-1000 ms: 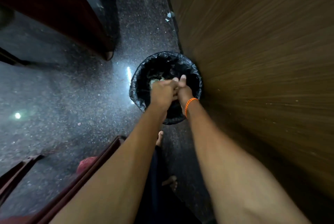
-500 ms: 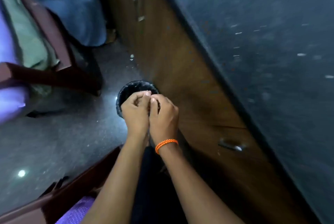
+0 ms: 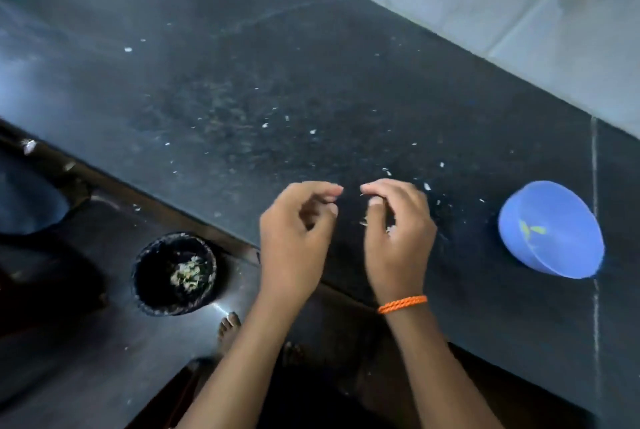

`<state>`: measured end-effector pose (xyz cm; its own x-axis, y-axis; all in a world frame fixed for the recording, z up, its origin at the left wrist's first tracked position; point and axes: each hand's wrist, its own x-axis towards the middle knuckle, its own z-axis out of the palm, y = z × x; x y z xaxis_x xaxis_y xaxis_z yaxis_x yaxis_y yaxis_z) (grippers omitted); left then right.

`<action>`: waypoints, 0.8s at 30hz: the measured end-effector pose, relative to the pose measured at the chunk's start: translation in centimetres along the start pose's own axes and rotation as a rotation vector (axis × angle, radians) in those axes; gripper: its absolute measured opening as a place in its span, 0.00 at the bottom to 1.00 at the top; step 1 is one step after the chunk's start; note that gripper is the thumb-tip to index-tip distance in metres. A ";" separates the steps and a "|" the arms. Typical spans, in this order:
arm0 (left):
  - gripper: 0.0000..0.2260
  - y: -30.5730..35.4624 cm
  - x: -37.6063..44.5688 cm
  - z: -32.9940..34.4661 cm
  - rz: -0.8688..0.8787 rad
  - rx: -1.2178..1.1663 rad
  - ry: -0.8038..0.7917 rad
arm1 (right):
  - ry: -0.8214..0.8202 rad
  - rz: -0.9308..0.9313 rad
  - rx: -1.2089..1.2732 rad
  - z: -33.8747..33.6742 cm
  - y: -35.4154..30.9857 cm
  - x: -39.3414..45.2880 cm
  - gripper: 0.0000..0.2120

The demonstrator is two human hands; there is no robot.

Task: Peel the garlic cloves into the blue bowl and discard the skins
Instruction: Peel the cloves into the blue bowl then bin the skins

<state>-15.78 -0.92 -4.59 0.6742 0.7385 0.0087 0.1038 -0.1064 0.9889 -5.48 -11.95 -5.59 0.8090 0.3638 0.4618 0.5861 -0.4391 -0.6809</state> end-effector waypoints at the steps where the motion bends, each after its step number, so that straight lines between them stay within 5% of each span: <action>1: 0.13 -0.2 0.5 1.5 -0.010 0.004 -0.058 | 0.003 0.032 -0.052 -1.2 1.5 0.4 0.13; 7: 0.09 -0.8 2.7 6.7 0.150 0.258 -0.082 | -0.168 0.411 -0.379 -4.8 10.9 3.9 0.30; 10: 0.09 -1.4 5.1 7.5 0.224 0.343 -0.009 | -0.204 0.395 -0.556 -2.6 10.8 4.2 0.38; 17: 0.13 -3.1 12.8 6.2 0.319 0.603 0.104 | -0.371 0.088 -0.130 1.3 4.9 2.4 0.24; 21: 0.24 -4.5 16.1 5.1 0.061 0.837 0.125 | -0.097 0.372 -0.248 -2.8 11.0 7.7 0.23; 24: 0.26 -4.7 15.9 6.7 0.113 0.840 0.001 | -0.199 0.492 -0.369 -3.6 13.4 9.7 0.32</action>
<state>-0.63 6.82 -10.11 0.7128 0.6941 0.1010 0.5448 -0.6385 0.5436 10.39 -17.20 -8.18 0.9840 0.1778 0.0066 0.1543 -0.8341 -0.5297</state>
